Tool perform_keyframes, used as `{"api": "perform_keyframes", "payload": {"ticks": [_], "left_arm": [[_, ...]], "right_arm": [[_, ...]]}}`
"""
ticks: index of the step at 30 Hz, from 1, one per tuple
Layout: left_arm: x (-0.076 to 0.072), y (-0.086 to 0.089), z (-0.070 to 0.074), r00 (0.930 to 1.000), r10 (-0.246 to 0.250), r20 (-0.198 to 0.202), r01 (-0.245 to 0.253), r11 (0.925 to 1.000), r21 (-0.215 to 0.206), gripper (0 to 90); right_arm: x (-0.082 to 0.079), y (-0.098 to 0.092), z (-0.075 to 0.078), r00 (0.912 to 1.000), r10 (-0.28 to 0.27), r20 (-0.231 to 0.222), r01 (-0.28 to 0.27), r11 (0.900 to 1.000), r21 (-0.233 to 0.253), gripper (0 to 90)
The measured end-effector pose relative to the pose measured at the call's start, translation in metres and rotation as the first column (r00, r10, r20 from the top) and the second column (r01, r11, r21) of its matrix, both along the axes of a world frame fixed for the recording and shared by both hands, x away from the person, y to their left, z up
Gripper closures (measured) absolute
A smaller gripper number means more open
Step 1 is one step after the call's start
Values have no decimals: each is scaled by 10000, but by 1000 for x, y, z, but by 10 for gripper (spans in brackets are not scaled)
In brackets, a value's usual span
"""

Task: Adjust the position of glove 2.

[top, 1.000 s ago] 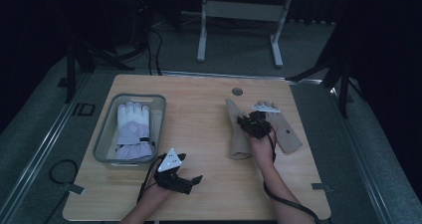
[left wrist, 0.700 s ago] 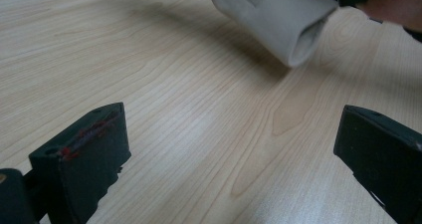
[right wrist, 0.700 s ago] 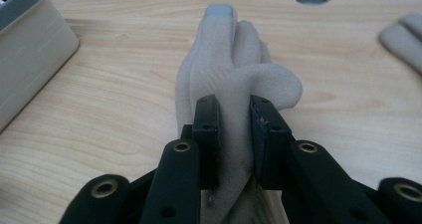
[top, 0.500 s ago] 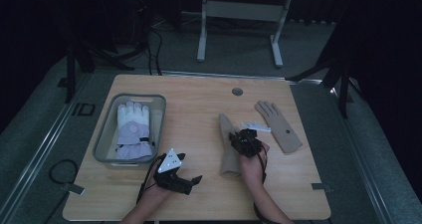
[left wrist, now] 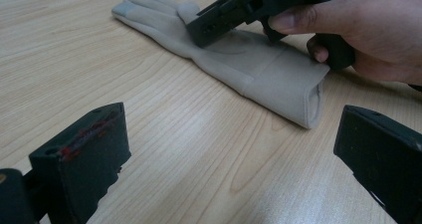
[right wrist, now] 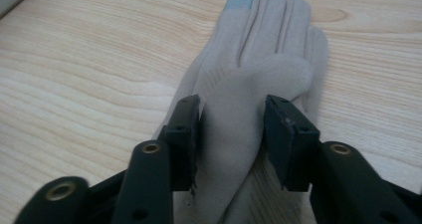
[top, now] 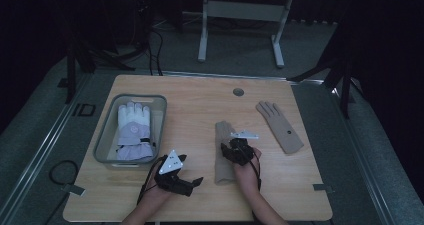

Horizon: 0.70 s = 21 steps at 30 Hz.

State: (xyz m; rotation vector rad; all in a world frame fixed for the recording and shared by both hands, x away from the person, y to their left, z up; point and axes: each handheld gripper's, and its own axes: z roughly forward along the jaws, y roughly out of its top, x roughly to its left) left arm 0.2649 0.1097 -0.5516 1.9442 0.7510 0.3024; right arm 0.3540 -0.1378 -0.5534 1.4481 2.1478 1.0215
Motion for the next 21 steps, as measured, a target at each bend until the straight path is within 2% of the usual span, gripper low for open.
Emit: {"api": "perform_keyframes", "payload": {"ticks": [6, 10, 11, 12, 13, 16, 18, 20, 21], "left_arm": [[0, 0, -1, 10000, -52, -10, 52, 10000, -76, 9], [-1, -1, -2, 9998, -212, -7, 212, 9997, -103, 9], [-1, -1, -2, 9997, -252, 1, 252, 9996, -114, 9], [-1, -1, -2, 9996, -292, 25, 292, 9995, -114, 9], [-1, -1, -2, 9995, -310, 28, 310, 9995, -103, 9], [-1, 0, -3, 9994, -357, 3, 357, 9990, -270, 9], [-1, 0, -3, 9992, -388, 46, 389, 9985, -393, 9], [-1, 0, -3, 9992, -393, 60, 395, 9985, -370, 10], [-1, 0, -3, 9992, -393, 52, 395, 9986, -358, 10]], "right_arm": [[-2, -7, 8, 9995, 310, 48, -311, 9995, 52, 489], [-2, -15, 14, 9987, 487, 164, -489, 9988, 103, 481], [0, -23, 20, 9979, 603, 257, -605, 9981, 76, 492], [0, -23, 20, 9979, 603, 257, -605, 9981, 76, 492], [1, -28, 24, 9970, 711, 314, -718, 9972, 223, 490], [6, -43, 33, 9935, 1052, 436, -1058, 9943, 103, 485], [11, -60, 41, 9935, 980, 586, -990, 9950, 142, 490], [12, -65, 43, 9942, 894, 604, -900, 9959, 77, 494], [16, -78, 47, 9948, 818, 615, -822, 9966, 43, 495]]}}
